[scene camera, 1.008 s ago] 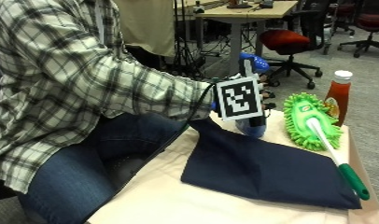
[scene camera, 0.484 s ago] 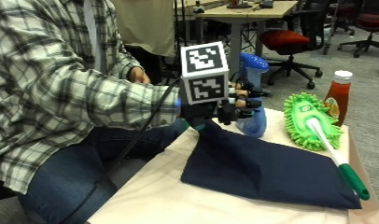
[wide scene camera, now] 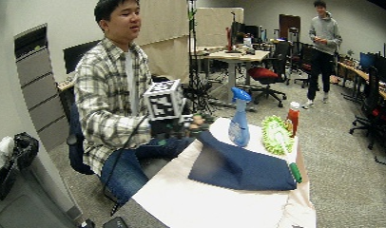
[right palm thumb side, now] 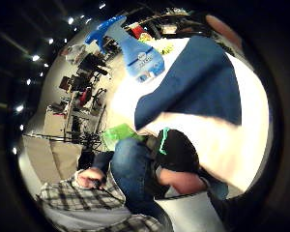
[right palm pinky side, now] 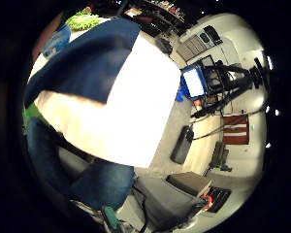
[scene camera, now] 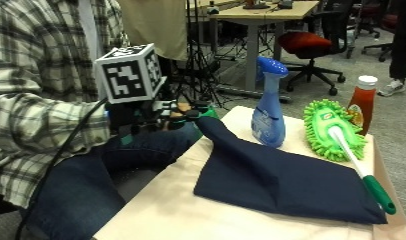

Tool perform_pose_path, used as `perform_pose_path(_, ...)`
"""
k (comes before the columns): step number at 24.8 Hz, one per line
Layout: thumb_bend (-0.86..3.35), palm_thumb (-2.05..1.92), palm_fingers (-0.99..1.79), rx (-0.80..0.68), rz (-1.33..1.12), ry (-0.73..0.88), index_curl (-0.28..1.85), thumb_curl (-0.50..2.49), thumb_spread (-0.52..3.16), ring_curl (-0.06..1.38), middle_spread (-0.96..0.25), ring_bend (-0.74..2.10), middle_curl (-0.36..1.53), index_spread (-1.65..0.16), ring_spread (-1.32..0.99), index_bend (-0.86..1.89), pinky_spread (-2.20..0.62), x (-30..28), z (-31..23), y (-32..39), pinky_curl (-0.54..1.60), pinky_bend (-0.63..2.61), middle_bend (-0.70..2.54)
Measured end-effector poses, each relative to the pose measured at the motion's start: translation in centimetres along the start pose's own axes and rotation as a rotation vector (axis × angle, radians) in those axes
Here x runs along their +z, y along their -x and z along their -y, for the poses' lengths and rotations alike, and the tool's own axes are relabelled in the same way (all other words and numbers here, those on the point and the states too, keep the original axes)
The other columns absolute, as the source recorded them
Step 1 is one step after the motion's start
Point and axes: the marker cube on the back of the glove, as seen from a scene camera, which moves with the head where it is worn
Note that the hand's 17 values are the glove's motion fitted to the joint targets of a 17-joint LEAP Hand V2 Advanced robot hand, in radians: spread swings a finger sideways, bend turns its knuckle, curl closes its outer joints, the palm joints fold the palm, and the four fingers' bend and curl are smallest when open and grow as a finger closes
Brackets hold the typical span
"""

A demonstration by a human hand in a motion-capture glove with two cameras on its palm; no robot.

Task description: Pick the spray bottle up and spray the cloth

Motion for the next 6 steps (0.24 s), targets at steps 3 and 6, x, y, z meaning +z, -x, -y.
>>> perform_pose_path(3, -0.03, 0.54, 0.16, 0.019, -0.033, -0.003, 0.42, 0.59, 1.02, 0.31, -0.16, 0.2, 0.32, -0.42, 0.04, 0.19, 0.2, 0.0, -4.6, -0.5, 0.29, 0.18, 0.17)
perform_pose_path(6, -0.02, 0.54, 0.17, 0.038, -0.053, -0.006, 0.41, 0.58, 1.04, 0.31, -0.16, 0.2, 0.32, -0.42, 0.05, 0.2, 0.2, 0.1, -7.6, -0.7, 0.28, 0.18, 0.17)
